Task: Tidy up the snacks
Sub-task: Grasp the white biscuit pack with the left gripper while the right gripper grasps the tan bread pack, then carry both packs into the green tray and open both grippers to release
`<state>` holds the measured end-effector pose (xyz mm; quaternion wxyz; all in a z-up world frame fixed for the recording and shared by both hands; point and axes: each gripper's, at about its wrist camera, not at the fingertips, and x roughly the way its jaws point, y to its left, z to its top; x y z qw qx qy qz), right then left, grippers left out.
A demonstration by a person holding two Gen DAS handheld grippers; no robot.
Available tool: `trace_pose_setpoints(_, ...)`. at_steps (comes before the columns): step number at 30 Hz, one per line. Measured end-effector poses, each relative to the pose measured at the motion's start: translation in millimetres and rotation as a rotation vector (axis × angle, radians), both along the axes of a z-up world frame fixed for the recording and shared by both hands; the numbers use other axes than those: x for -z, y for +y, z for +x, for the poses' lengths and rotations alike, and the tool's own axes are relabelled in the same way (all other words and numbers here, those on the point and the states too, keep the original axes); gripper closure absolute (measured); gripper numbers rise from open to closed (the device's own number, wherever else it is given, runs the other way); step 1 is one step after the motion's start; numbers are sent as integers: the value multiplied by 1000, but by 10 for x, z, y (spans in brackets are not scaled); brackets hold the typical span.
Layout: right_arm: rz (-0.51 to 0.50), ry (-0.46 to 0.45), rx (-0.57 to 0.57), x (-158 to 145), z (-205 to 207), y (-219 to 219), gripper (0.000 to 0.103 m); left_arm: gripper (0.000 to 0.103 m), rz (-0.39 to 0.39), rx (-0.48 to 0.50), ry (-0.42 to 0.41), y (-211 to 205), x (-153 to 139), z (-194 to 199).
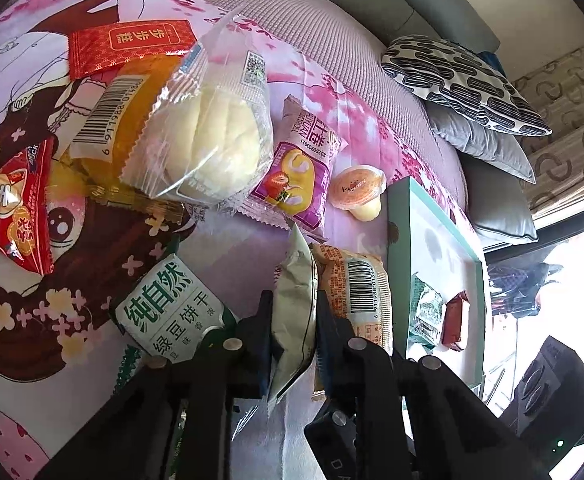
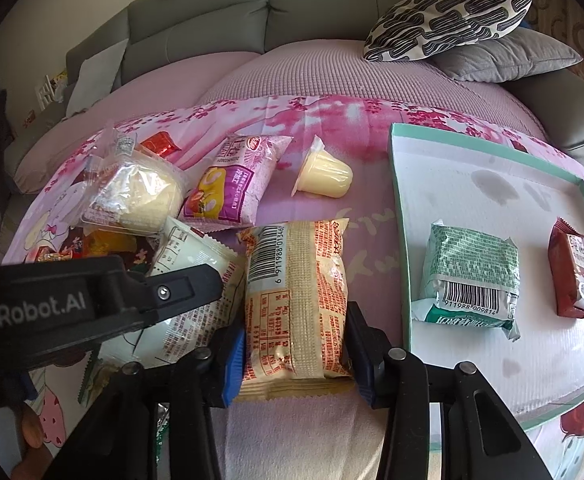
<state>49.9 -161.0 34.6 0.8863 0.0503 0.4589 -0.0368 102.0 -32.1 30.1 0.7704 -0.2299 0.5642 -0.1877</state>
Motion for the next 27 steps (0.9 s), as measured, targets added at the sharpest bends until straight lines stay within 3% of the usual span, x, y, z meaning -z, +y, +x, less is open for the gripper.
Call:
trace_pose_setpoints(8,19,-55,0,-154,-63,-26,60,84,1,-31,-47,102,-147,-33)
trace_pose_setpoints(18,45,-156,12,-453,-196,-82,60,84,3,-37,-175,91,-596,-171)
trace_pose_setpoints(27,52,-196,83,-599,-288,-380,60,84,11,5,-234,-224,-767,-223)
